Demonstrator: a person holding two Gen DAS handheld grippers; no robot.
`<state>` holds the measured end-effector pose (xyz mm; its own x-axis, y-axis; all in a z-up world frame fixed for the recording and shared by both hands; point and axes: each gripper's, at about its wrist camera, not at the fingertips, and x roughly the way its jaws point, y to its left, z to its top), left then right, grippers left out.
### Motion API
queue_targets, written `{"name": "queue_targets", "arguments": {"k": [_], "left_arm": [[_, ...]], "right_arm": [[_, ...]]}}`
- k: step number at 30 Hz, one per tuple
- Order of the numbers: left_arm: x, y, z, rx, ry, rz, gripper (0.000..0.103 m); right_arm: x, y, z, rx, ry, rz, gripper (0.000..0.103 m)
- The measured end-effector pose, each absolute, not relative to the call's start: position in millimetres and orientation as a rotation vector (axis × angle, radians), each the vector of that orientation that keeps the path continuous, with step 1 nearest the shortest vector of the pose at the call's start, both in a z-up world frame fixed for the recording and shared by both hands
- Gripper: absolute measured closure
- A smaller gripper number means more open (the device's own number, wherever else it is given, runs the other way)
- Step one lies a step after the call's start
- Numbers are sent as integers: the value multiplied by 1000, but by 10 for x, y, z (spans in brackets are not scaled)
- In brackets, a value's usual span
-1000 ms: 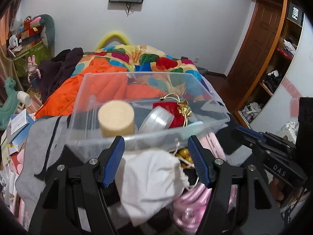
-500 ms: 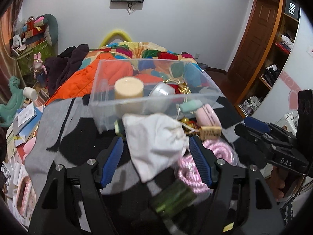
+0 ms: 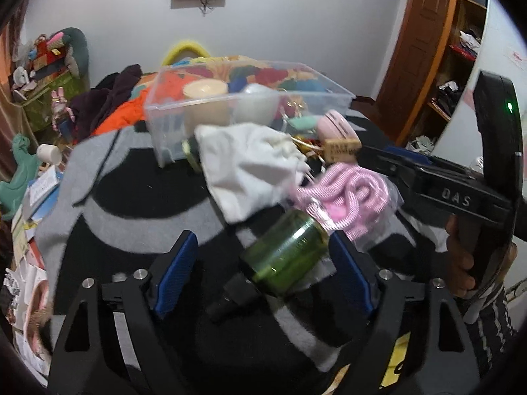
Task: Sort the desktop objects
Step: 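Grasp the green glass bottle with the left tool while the right tool grasps the pink cord bag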
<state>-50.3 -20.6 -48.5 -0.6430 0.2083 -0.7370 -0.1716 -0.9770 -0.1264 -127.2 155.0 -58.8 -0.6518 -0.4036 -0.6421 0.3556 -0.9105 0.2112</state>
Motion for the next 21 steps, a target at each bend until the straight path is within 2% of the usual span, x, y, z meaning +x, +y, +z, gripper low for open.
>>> {"name": "queue_targets", "arguments": {"k": [3, 12, 17, 21], "left_arm": [[-523, -152, -616, -1233, -52, 2583, 15], [-483, -227, -707, -1179, -112, 2636, 15], [-498, -286, -771, -1186, -129, 2699, 40], [-476, -379, -770, -1163, -178, 2721, 51]], "right_arm": [[-1250, 1505, -612, 1010, -68, -2524, 41], [-1305, 1266, -650, 1037, -23, -2506, 43], [-1337, 1166, -678, 1050, -33, -2552, 46], [-1349, 1087, -718, 1065, -2, -2640, 56]]}}
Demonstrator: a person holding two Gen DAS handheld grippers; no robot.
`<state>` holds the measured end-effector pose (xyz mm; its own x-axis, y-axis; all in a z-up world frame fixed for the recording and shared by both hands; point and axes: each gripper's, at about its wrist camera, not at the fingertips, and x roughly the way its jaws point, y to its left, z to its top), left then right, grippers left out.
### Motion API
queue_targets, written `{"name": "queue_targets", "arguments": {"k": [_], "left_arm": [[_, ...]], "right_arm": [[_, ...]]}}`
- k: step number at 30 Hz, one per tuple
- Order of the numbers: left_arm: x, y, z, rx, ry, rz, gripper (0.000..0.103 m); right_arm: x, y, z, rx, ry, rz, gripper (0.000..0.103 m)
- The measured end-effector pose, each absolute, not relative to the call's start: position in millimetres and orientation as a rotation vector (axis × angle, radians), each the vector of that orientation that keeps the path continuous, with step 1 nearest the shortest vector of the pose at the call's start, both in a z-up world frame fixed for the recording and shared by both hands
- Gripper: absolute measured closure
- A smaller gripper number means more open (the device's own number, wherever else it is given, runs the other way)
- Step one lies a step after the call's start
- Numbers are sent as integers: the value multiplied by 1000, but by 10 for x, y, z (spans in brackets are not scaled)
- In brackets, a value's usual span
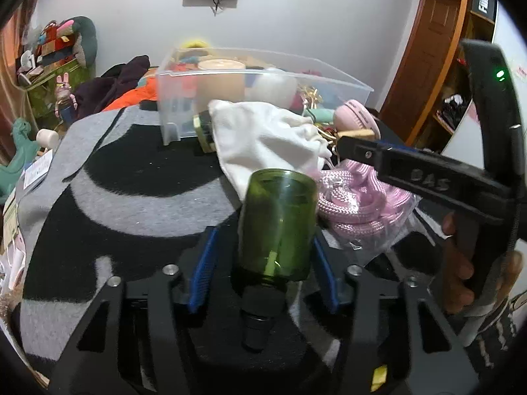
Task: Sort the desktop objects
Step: 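Grasp the green glass bottle with the left tool while the right tool grasps the pink cord bag, then lift the green bottle with the left tool while the right tool lifts the pink cord bag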
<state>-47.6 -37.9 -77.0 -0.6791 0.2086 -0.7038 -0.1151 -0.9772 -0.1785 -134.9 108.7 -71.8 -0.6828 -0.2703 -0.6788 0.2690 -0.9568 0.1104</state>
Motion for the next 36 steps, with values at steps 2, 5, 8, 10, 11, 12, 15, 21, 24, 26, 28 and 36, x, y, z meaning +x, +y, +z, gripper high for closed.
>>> {"name": "queue_targets", "arguments": {"k": [2, 5, 8, 10, 11, 12, 15, 21, 24, 26, 28, 36], "left_arm": [[-469, -439, -768, -1153, -211, 2719, 57], [-454, -515, -764, -1143, -263, 2715, 61], [-423, -574, -751, -1131, -323, 2719, 61], [-394, -605, -731, -1120, -345, 2733, 61], [-384, -620, -719, -1116, -349, 2741, 61], [-372, -635, -707, -1113, -355, 2750, 62], [-337, -711, -640, -1090, -377, 2777, 61], [-271, -817, -488, -1034, -396, 2836, 62], [-253, -831, -451, -1019, -404, 2834, 62], [-250, -812, -440, -1018, -405, 2831, 61], [-239, -783, -434, -1018, -394, 2831, 61], [-227, -710, -445, -1029, -383, 2811, 62]], "right_arm": [[-1359, 1049, -735, 1072, 26, -2674, 58], [-1358, 1016, -743, 1074, 63, -2715, 66], [-1339, 1040, -737, 1062, 86, -2742, 85], [-1331, 1086, -731, 1057, 76, -2738, 90], [-1330, 1109, -723, 1057, 63, -2731, 91], [-1329, 1130, -710, 1057, 41, -2720, 93], [-1303, 1225, -681, 1056, -38, -2672, 94], [-1130, 1360, -620, 1047, -19, -2646, 94], [-1048, 1394, -626, 1074, 1, -2614, 78], [-948, 1398, -638, 1059, 9, -2583, 56], [-830, 1405, -644, 1025, 27, -2621, 33], [-619, 1578, -788, 1105, 20, -2567, 32]]}}
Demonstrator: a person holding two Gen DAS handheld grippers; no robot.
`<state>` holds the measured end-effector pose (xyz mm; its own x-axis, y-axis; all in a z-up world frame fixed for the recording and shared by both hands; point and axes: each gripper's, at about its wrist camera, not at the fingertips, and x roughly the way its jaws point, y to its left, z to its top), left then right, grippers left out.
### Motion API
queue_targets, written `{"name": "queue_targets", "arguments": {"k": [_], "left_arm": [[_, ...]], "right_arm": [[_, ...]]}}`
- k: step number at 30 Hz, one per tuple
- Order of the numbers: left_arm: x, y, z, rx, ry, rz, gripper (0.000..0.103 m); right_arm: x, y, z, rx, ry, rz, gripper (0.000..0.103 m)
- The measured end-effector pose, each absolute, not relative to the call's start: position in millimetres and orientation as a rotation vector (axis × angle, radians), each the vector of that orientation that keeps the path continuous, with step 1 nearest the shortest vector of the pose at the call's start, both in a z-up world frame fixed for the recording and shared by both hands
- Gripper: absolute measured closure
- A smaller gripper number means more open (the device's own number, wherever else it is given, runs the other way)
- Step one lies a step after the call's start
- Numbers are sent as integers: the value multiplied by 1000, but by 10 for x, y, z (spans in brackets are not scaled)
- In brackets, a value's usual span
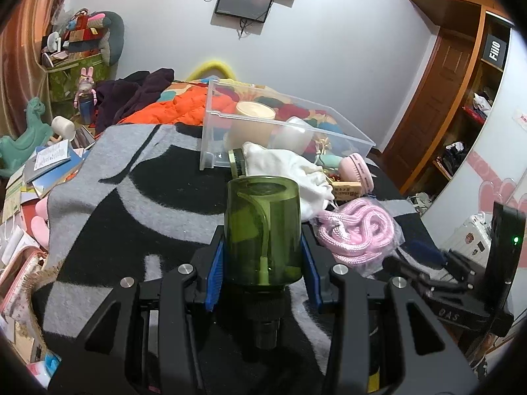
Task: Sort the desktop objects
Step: 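Lift the green bottle with the left tool while the right tool lifts the pink cord bag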
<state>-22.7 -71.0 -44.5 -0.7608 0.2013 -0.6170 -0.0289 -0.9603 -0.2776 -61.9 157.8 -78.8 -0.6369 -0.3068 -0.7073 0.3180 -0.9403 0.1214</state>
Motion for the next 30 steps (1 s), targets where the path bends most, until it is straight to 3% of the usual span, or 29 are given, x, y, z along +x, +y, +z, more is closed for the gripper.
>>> {"name": "queue_targets", "arguments": {"k": [8, 18, 30], "left_arm": [[-201, -615, -442, -1035, -367, 2793, 62], [-186, -629, -452, -1040, -385, 2791, 62], [-226, -610, -430, -1038, -358, 2815, 61]], "right_arm": [[-750, 1567, -957, 1139, -74, -2396, 30], [-1047, 1599, -834, 1071, -351, -2342, 29], [-1311, 1356, -963, 1121, -335, -2361, 34]]}}
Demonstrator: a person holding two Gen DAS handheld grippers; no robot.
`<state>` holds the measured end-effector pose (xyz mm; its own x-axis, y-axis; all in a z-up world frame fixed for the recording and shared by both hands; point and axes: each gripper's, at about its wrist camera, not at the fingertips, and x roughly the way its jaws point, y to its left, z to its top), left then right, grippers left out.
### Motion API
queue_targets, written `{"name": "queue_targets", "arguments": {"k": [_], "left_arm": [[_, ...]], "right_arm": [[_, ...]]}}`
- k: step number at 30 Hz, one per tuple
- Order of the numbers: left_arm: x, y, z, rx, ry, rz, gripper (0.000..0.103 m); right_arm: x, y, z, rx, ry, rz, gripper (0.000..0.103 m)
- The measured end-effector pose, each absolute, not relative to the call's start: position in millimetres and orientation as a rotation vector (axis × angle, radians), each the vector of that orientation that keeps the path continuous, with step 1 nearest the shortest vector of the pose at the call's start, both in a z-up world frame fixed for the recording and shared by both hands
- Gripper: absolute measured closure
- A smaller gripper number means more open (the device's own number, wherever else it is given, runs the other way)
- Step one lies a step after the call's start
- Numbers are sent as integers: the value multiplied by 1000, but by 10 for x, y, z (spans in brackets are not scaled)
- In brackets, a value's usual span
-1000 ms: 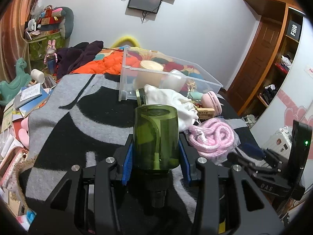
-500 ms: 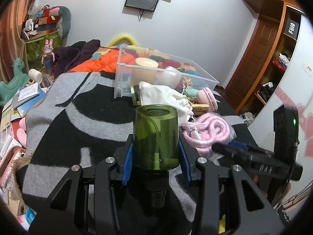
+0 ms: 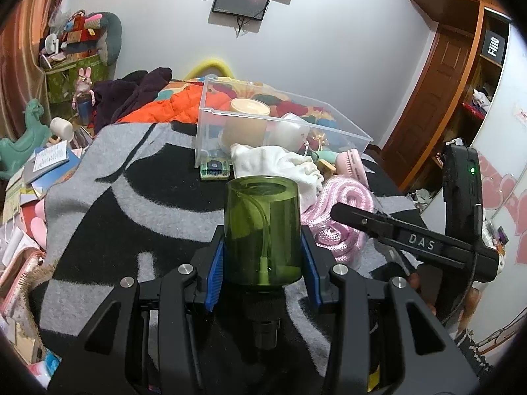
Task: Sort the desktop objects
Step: 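Lift the green bottle with the left tool while the right tool lifts the pink cord bag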
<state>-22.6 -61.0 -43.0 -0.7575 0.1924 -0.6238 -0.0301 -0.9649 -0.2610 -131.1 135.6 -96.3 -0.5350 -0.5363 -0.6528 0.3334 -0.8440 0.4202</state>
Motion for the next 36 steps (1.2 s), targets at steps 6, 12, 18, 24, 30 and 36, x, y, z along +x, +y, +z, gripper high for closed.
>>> {"name": "queue_targets", "arguments": {"k": [6, 12, 18, 24, 30, 36], "left_arm": [[-258, -594, -384, -1034, -340, 2830, 62], [-276, -567, -250, -989, -284, 2875, 62], [-367, -568, -98, -933, -270, 2906, 62], [-434, -619, 10, -885, -306, 2925, 61], [-567, -698, 103, -855, -335, 2949, 61], [-768, -800, 171, -848, -361, 2953, 61]], "right_arm": [[-1301, 1469, -925, 1095, -391, -2372, 61], [-1190, 1500, -806, 1040, -379, -2412, 66], [-1013, 1555, -532, 924, -325, -2484, 85], [-926, 1551, -403, 849, -223, -2551, 85], [-967, 1580, -248, 792, -225, -2574, 85], [-1074, 1658, -25, 717, -231, -2622, 85]]}}
